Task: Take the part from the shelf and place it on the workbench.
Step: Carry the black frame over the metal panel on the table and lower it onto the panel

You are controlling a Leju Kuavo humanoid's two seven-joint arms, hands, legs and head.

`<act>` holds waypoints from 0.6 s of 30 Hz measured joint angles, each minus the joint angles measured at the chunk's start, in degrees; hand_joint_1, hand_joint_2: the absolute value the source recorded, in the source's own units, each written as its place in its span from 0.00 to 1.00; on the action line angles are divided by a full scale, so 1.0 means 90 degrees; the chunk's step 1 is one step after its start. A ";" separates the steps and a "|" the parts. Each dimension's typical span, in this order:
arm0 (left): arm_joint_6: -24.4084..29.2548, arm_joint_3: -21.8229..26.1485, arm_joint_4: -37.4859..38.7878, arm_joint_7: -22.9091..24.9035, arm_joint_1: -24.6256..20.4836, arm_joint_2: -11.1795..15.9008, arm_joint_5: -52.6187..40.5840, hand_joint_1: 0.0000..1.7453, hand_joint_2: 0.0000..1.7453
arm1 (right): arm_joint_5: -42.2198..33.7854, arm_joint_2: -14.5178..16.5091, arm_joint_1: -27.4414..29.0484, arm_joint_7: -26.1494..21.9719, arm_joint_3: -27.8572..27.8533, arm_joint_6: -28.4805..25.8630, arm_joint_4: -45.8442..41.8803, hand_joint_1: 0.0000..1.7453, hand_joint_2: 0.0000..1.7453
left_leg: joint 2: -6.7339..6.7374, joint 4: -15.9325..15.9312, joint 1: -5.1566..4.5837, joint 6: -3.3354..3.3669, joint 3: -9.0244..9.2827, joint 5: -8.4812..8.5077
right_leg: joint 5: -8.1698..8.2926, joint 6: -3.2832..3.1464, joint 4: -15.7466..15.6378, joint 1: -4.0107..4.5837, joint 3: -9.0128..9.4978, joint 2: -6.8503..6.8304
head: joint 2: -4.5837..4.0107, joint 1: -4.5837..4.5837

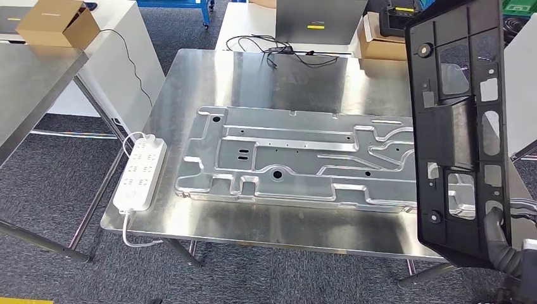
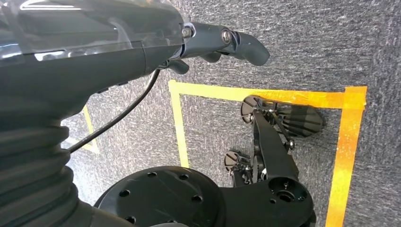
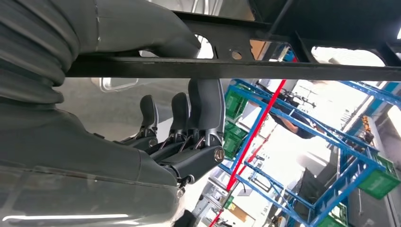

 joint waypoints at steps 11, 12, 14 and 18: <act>-0.0073 -0.0012 0.0000 -0.0001 -0.0009 0.0002 -0.0180 0.00 1.00 | -0.0377 -0.0202 -0.0713 0.0075 -0.0905 0.0411 0.0867 0.63 1.00 | 0.0003 0.0001 -0.0003 0.0000 -0.0001 0.0000 | 0.0003 0.0003 0.0000 -0.0002 0.0001 0.0003 | 0.0000 -0.0001; -0.0080 -0.0013 0.0000 -0.0001 -0.0011 0.0002 -0.0199 0.00 1.00 | -0.0358 -0.0251 -0.0805 0.0086 -0.0990 0.0473 0.1015 0.63 1.00 | 0.0002 0.0001 -0.0003 0.0000 -0.0002 0.0000 | 0.0003 0.0003 0.0000 -0.0002 0.0001 0.0002 | 0.0000 -0.0001; -0.0093 -0.0016 0.0000 -0.0002 -0.0014 0.0002 -0.0237 0.00 1.00 | -0.0305 -0.0363 -0.0999 0.0103 -0.1162 0.0597 0.1335 0.63 1.00 | 0.0000 0.0002 -0.0003 0.0000 -0.0002 0.0000 | 0.0003 0.0003 0.0000 -0.0002 0.0001 0.0001 | 0.0000 0.0000; -0.0134 -0.0022 0.0000 -0.0058 -0.0014 0.0002 -0.0298 0.00 1.00 | -0.0152 -0.0511 -0.1263 0.0064 -0.1484 0.0792 0.1850 0.63 1.00 | 0.0000 0.0002 -0.0003 0.0000 -0.0005 0.0000 | 0.0003 0.0003 0.0000 -0.0001 -0.0001 0.0001 | 0.0000 -0.0001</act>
